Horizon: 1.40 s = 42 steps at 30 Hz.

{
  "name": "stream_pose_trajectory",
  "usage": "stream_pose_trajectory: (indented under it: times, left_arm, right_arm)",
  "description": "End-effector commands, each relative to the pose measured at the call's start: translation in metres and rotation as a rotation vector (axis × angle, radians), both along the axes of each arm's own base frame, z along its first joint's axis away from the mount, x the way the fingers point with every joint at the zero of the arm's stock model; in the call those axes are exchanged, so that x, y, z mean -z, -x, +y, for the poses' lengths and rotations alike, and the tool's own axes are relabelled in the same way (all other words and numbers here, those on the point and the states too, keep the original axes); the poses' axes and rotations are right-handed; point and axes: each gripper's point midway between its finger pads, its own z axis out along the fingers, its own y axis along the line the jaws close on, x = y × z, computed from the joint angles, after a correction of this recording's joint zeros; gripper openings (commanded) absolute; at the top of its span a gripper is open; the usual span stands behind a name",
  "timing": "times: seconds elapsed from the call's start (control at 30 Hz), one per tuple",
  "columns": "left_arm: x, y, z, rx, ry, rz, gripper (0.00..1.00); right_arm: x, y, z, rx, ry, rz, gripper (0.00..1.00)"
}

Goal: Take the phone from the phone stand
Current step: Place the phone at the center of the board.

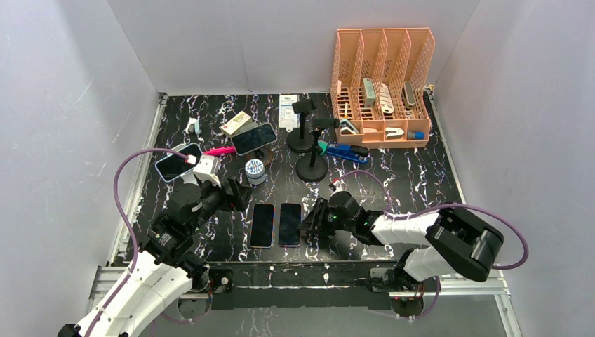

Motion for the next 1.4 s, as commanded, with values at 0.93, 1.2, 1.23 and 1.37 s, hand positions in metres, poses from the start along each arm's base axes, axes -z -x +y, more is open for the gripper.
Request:
stream_pose_trajectory:
  times: [0.93,1.2,1.23,1.37]
  left_arm:
    - [0.002,-0.001,0.000,0.005,-0.011,-0.003,0.76]
    - [0.004,-0.001,0.000,0.002,-0.015,-0.001,0.76]
    - [0.003,-0.002,0.001,-0.001,-0.016,-0.001,0.76]
    - [0.005,-0.003,0.004,-0.018,-0.027,0.006,0.76]
  right_arm:
    - [0.006,-0.017,0.018,-0.061,0.059,-0.058,0.49]
    - [-0.002,-0.032,0.020,-0.075,0.059,-0.094,0.48]
    - [-0.002,-0.033,0.023,-0.087,0.058,-0.098,0.47]
    - [-0.004,-0.034,0.034,-0.131,0.046,-0.107,0.45]
